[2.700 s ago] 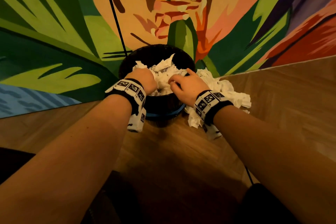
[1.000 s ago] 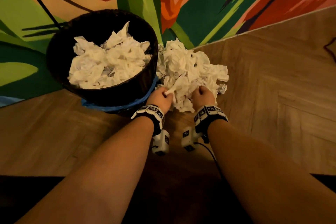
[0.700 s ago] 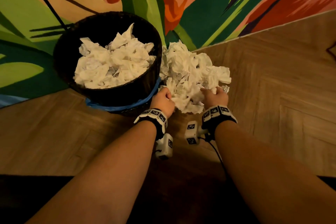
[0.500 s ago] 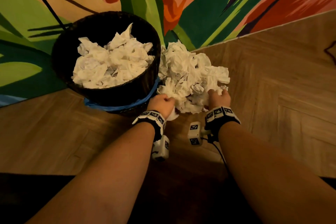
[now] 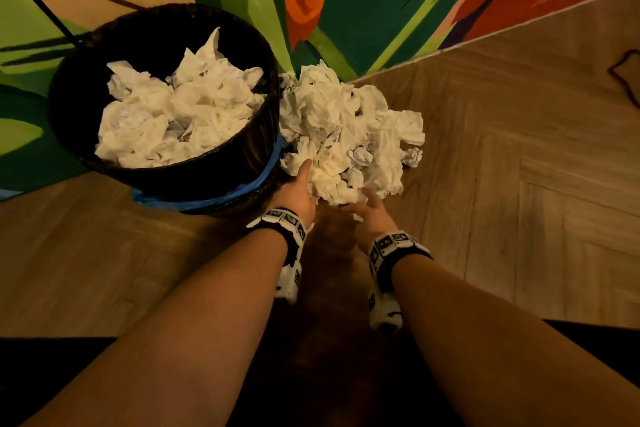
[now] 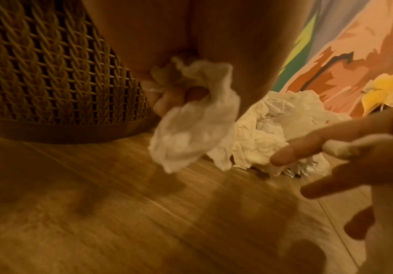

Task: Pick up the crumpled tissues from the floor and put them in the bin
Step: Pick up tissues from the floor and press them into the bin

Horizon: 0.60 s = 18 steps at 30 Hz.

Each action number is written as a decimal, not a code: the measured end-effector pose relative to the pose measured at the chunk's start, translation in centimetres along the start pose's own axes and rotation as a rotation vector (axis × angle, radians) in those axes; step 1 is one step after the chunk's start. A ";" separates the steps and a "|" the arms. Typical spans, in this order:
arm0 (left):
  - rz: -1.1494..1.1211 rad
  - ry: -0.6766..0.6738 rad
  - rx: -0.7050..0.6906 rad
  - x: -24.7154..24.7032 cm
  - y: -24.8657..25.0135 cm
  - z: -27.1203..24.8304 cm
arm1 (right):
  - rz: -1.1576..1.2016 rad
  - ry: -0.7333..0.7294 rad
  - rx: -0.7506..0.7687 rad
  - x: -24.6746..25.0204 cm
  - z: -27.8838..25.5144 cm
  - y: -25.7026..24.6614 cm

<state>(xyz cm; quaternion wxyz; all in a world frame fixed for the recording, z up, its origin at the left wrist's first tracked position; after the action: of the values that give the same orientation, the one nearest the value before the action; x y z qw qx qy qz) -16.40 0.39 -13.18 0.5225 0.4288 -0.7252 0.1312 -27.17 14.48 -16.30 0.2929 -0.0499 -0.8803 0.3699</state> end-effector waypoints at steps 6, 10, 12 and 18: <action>0.048 0.037 0.031 -0.3 -0.8 1.1 | 0.052 0.116 -0.038 1.0 -0.4 0.1; 0.015 0.149 0.053 -0.3 -0.7 0.2 | 0.225 0.313 -0.140 2.5 -0.6 0.7; -0.028 0.151 0.038 -0.3 -0.6 -0.4 | 0.357 0.411 -0.186 3.2 -0.8 0.9; -0.090 0.139 -0.011 0.4 -0.9 -1.9 | 0.561 0.517 -0.206 4.5 -1.3 0.0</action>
<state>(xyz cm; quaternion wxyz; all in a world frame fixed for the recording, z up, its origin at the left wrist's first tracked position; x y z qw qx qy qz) -14.53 0.83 -12.28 0.5791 0.4481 -0.6679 0.1330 -30.22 16.66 -13.44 0.3859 -0.4093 -0.7621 0.3204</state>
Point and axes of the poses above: each hand's wrist, its own z-axis towards the middle knuckle, its own x-axis out of the back of the hand, y = z × x, the point moved 3 cm from there along z, towards the middle knuckle, and after that the axes turned 15 degrees about z, right-handed, at the moved point
